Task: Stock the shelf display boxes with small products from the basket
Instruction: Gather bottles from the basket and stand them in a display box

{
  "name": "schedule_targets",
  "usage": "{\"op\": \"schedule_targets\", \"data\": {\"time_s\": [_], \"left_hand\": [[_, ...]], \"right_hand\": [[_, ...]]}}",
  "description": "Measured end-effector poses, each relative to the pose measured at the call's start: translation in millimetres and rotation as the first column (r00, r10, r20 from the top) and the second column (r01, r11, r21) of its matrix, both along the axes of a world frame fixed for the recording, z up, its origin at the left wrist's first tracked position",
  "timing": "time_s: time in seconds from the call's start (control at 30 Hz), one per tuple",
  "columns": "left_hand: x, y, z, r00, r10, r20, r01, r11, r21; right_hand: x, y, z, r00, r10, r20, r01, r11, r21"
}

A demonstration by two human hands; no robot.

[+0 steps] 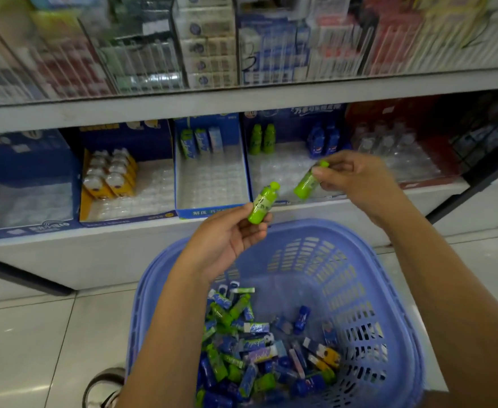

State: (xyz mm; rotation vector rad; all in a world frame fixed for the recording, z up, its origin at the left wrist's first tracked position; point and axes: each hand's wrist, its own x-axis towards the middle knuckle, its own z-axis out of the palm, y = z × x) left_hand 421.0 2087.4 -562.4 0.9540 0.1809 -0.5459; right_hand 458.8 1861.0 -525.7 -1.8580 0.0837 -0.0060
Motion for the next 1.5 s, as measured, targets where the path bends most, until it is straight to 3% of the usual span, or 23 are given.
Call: {"op": "schedule_targets", "data": {"time_s": [0.13, 0.23, 0.5, 0.7, 0.93, 1.0, 1.23, 1.5], "left_hand": [[2.3, -9.2, 1.5, 0.993, 0.101, -0.054, -0.102, 0.995, -0.018], [4.6, -11.0, -0.3, 0.985, 0.153, -0.075, -0.154, 0.988, -0.011], [11.0, -10.0, 2.9, 0.981, 0.188, -0.042, -0.19, 0.981, -0.05], [11.0, -12.4, 3.2, 0.981, 0.186, -0.05, -0.189, 0.98, -0.066], [9.6, -10.9, 3.5, 0.981, 0.186, -0.054, -0.19, 0.977, -0.094], [9.2, -10.2, 3.9, 0.98, 0.193, -0.055, -0.198, 0.975, -0.101], [7.3, -8.9, 6.1, 0.976, 0.207, -0.067, -0.214, 0.97, -0.114], [8.2, -5.8, 6.6, 0.975, 0.209, -0.071, -0.217, 0.967, -0.131]], "right_hand": [[39.1, 6.3, 2.7, 0.99, -0.112, 0.089, 0.128, 0.97, -0.209], [67.3, 10.9, 8.4, 0.982, -0.125, 0.143, 0.178, 0.864, -0.47], [112.3, 29.4, 16.2, 0.999, -0.002, 0.035, 0.017, 0.889, -0.458], [119.1, 37.0, 13.5, 0.997, 0.074, 0.029, -0.039, 0.77, -0.637], [124.2, 40.8, 16.8, 0.987, 0.135, -0.088, -0.159, 0.729, -0.666], [123.8, 38.7, 18.8, 0.982, 0.153, -0.111, -0.186, 0.68, -0.71], [124.9, 45.4, 16.0, 0.99, 0.142, 0.003, -0.094, 0.667, -0.739], [130.5, 34.2, 18.1, 0.981, 0.182, -0.068, -0.174, 0.669, -0.723]]}}
